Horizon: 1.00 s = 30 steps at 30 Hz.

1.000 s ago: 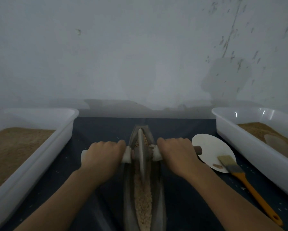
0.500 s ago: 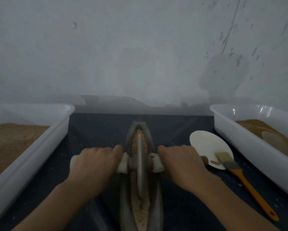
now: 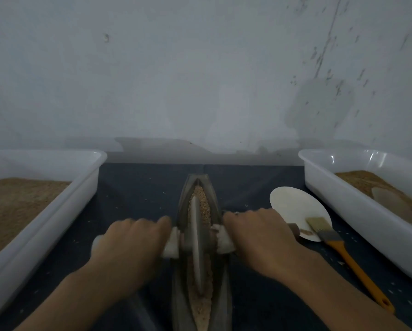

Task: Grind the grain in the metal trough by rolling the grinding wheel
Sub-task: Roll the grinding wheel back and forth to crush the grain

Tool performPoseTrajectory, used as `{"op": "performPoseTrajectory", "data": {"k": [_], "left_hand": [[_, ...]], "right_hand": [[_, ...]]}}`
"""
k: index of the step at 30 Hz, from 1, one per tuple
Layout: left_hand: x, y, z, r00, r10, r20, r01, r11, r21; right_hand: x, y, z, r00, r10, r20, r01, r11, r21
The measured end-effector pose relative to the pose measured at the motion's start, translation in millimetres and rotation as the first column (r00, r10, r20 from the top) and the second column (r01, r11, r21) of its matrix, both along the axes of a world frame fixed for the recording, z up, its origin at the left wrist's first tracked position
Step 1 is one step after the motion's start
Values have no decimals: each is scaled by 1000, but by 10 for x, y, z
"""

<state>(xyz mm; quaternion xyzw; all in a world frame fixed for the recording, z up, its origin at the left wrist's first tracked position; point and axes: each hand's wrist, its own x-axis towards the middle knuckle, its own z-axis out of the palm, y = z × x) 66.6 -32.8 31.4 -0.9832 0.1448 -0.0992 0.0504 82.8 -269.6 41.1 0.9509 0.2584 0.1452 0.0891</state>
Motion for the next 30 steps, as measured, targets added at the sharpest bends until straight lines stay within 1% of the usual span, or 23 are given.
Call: {"op": "performPoseTrajectory", "data": {"k": [2, 4, 6, 9, 13, 16, 18, 20, 23, 27, 30], "left_hand": [[-182, 23, 15, 1000, -1, -26, 2, 1000, 21], [-242, 36, 17, 999, 6, -40, -4, 999, 42], [-183, 16, 15, 1000, 2, -1, -2, 998, 65], [73, -17, -17, 998, 3, 70, -7, 998, 56], [453, -31, -65, 979, 8, 202, -18, 999, 51], [552, -24, -70, 982, 12, 188, -14, 1000, 8], [501, -1, -53, 991, 12, 135, -11, 1000, -12], [375, 14, -46, 998, -3, 68, 4, 1000, -7], [105, 10, 7, 999, -10, 39, 7, 997, 76], [-156, -30, 68, 992, -46, 115, 23, 981, 192], [-78, -50, 43, 987, -47, 156, 18, 982, 186]], "right_hand": [[-178, -7, 40, 999, 20, -32, -20, 1000, -3], [-246, -13, 42, 1000, 15, -25, -16, 999, -35], [-179, -18, 31, 1000, -14, 21, 15, 1000, -27], [80, 10, -30, 997, -64, -35, 65, 997, 41], [456, 32, -111, 995, -70, 73, 66, 996, 66], [555, 59, -102, 988, -37, 147, 30, 998, 51], [507, 75, -63, 988, -17, 156, 12, 999, 33], [378, 78, -37, 994, -9, 108, 7, 1000, 20], [77, 23, -23, 1000, -17, 1, 17, 1000, 26], [-252, -89, -74, 998, -37, -47, 38, 999, 18], [-178, -95, -88, 997, -55, -61, 57, 998, 37]]}}
